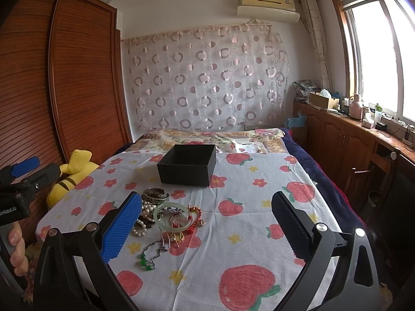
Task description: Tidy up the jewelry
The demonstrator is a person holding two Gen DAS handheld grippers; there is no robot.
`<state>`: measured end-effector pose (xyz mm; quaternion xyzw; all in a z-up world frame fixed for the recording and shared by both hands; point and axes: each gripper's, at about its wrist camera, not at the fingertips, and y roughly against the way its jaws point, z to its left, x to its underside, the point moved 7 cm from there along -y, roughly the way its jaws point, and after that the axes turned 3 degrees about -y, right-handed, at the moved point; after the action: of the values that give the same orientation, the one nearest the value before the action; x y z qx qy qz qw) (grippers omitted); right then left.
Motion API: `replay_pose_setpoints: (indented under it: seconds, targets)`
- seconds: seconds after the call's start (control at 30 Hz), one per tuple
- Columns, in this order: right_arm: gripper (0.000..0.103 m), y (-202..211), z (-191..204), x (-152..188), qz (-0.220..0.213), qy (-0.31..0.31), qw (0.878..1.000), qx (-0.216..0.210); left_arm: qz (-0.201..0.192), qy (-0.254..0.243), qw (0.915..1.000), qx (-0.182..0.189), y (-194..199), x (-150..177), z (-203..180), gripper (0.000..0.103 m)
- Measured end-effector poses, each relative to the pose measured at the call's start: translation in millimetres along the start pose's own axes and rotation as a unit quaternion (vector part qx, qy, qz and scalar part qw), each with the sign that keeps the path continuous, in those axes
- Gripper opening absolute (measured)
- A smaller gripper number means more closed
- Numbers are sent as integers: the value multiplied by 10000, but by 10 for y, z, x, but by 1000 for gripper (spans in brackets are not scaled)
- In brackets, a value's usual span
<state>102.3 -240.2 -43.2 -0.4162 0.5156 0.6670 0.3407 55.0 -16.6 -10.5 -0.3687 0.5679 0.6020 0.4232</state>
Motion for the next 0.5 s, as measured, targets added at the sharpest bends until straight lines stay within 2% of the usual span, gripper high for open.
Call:
replay_pose_setpoints:
  seconds: [0.5]
  targets:
    - [101,5,2,-4,-15,-5,10000,-8,3,-6,10000,-1,3,-4,-6,96]
